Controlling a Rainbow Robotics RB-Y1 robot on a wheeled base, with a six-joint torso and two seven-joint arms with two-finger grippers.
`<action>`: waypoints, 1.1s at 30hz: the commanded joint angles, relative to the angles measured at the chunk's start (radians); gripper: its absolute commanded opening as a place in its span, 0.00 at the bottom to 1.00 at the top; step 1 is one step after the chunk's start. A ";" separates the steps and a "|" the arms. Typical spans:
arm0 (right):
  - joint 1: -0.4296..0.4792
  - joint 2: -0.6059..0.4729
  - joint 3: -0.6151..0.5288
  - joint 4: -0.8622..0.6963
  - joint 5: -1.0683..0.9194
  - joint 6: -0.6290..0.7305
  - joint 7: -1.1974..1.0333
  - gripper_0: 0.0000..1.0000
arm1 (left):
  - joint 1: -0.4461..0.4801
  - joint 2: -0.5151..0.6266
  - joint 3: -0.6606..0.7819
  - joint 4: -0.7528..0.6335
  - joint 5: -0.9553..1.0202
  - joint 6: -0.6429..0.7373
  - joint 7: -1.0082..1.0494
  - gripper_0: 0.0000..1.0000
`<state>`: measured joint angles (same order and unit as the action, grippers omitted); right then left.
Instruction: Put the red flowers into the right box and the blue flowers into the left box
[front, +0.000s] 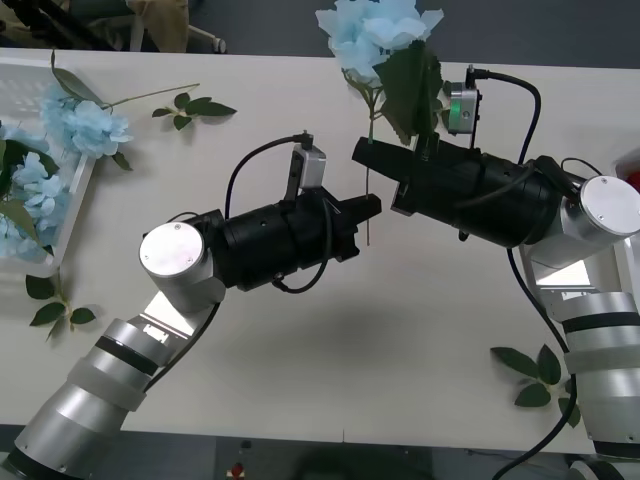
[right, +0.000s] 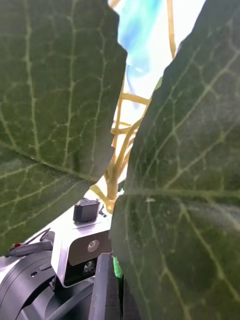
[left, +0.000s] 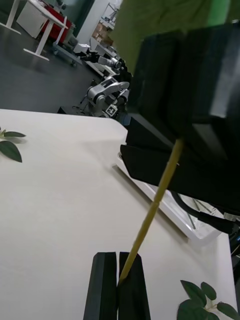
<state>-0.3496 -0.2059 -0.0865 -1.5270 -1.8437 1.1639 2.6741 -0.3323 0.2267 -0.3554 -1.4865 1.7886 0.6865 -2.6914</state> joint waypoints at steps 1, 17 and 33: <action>-0.014 -0.035 0.011 -0.019 -0.017 0.000 0.031 0.80 | -0.028 0.002 -0.004 -0.015 0.012 -0.012 -0.014 0.00; -0.014 -0.093 0.007 -0.019 -0.074 0.022 0.031 0.93 | 0.003 0.131 0.003 -0.017 0.176 -0.009 -0.014 0.00; -0.011 -0.434 0.142 -0.019 -0.253 0.074 0.031 0.93 | 0.404 0.919 0.266 -0.040 0.755 0.064 -0.014 0.00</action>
<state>-0.3495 -0.5649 0.0289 -1.5269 -2.0733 1.2259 2.6741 0.0134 1.0997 -0.1862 -1.5248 2.5268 0.7224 -2.6914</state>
